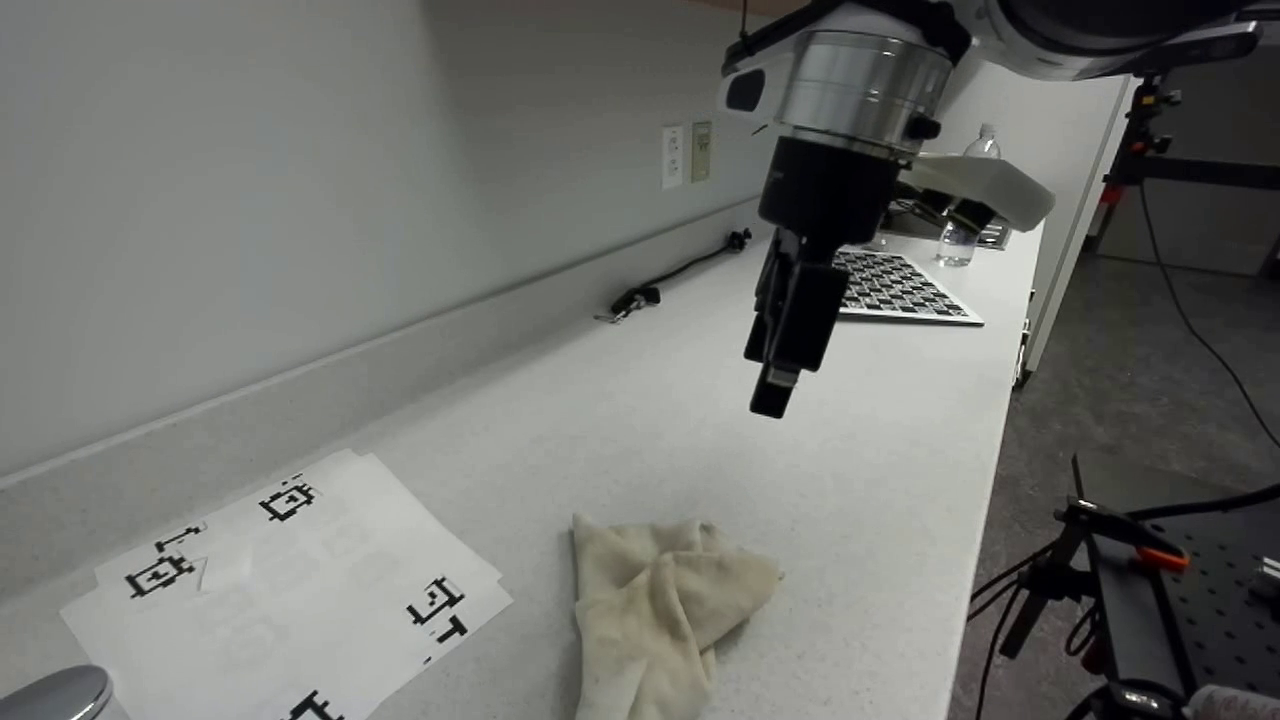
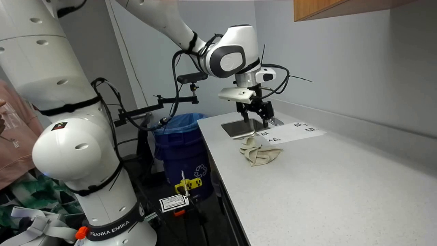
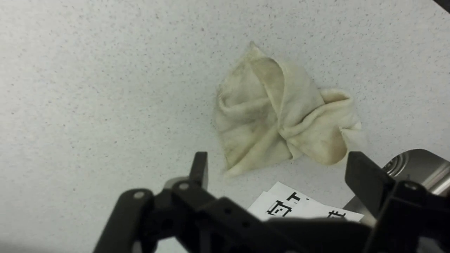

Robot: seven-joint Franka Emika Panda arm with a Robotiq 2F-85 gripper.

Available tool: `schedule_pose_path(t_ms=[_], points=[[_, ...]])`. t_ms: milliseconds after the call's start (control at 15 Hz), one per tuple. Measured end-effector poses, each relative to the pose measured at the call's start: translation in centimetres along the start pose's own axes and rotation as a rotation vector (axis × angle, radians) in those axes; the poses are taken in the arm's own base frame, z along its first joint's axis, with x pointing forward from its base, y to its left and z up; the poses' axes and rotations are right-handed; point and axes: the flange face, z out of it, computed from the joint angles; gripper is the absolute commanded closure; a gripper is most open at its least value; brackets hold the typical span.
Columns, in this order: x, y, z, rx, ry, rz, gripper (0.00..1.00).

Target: Use the cloth to wipe the surface

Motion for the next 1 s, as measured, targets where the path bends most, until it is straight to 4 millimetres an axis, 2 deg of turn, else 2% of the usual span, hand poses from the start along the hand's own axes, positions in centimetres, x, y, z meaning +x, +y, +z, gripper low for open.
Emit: schedule_pose_path(t_ms=[333, 1000], points=[[-1.2, 0.8, -0.7, 0.02, 0.022, 0.062, 0.0], [-1.9, 0.9, -1.1, 0.042, 0.042, 0.11, 0.0]])
